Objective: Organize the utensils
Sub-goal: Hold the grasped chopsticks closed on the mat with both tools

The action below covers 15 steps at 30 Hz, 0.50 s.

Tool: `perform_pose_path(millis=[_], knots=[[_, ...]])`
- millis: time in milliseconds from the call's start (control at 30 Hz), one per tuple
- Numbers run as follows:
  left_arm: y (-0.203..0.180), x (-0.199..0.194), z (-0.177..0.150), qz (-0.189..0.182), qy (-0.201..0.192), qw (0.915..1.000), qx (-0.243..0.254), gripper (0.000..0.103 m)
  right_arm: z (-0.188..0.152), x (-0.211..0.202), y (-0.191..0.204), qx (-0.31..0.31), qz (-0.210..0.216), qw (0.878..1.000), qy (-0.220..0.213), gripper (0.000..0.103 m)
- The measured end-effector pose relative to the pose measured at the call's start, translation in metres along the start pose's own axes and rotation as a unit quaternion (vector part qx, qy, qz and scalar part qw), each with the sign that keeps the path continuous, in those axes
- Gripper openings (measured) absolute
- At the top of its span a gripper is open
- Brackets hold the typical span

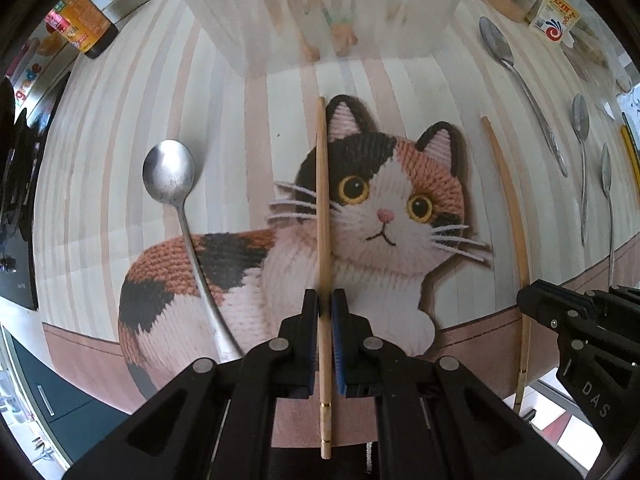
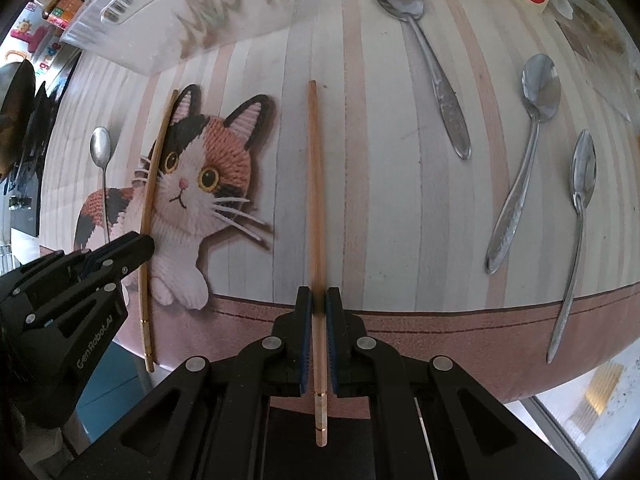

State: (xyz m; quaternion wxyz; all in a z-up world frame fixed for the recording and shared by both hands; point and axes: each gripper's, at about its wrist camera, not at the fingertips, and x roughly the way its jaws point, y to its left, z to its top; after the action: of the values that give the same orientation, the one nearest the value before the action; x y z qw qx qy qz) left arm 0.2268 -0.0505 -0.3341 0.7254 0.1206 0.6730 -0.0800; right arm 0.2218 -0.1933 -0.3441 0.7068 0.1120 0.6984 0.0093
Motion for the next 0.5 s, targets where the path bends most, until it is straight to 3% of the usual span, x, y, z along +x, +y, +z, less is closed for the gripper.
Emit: perform_pose_path(millis=[67, 200, 300, 500], knots=[[0.010, 0.000, 0.016, -0.014, 0.007, 0.9997, -0.017, 0.005, -0.001, 0.001, 0.001, 0.000, 0.000, 1.000, 0.000, 0.007], [0.035, 0.004, 0.020, -0.022, 0.021, 0.9979, -0.058, 0.005, -0.002, 0.002, -0.002, 0.016, 0.006, 1.000, -0.005, 0.007], [0.038, 0.006, 0.023, -0.027, 0.027, 0.9977, -0.057, 0.008, -0.004, 0.001, -0.002, 0.018, 0.003, 1.000, -0.004, 0.007], [0.028, 0.008, 0.031, 0.002, 0.027, 0.9991, -0.031, 0.008, 0.002, 0.004, 0.001, 0.008, 0.004, 1.000, 0.020, 0.007]])
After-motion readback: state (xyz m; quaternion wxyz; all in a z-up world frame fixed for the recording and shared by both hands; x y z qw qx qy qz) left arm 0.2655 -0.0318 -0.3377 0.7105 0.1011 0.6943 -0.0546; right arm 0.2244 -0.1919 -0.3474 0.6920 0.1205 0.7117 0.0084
